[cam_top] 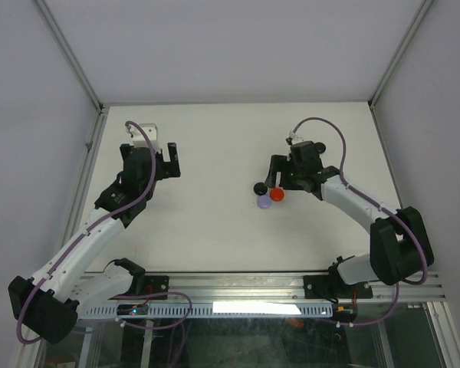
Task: Insert the wireless bluetooth earbuds into the charging case
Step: Place the charging case at the center of the board, then pick up the charging case at the center of the board.
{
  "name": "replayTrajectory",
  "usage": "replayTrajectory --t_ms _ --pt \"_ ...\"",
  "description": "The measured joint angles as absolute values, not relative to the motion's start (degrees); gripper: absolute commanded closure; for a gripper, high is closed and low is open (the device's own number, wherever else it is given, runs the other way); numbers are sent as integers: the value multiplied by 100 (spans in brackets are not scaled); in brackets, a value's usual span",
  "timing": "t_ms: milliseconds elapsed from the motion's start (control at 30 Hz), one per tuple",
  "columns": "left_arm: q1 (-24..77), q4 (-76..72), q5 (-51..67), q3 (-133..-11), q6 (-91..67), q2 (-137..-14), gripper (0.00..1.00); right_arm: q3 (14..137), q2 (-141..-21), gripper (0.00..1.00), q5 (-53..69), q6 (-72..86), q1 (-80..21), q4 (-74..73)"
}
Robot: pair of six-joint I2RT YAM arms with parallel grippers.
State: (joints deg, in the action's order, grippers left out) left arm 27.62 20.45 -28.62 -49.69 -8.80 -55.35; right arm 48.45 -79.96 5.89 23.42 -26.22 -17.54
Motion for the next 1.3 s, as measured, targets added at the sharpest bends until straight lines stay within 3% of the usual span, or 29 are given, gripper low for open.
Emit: replayTrajectory --t_ms 267,633,933,1300 --pt "2687 2005 -2694 -4956 -989 -5492 1 5352 -8538 13 -296 1542 -1498 -1590" --pt "2576 2003 -2578 -4928 -1048 -5494 1 6357 -10173 15 -639 1389 -283 -902" --pt "2425 1997 -2521 -4928 -1122 -5494 1 7491 -11330 25 -1286 1861 -235 -864" --pt "2255 1990 -2392 -4928 -1225 -5494 1 8243 -11922 36 -1717 2008 -301 -1208"
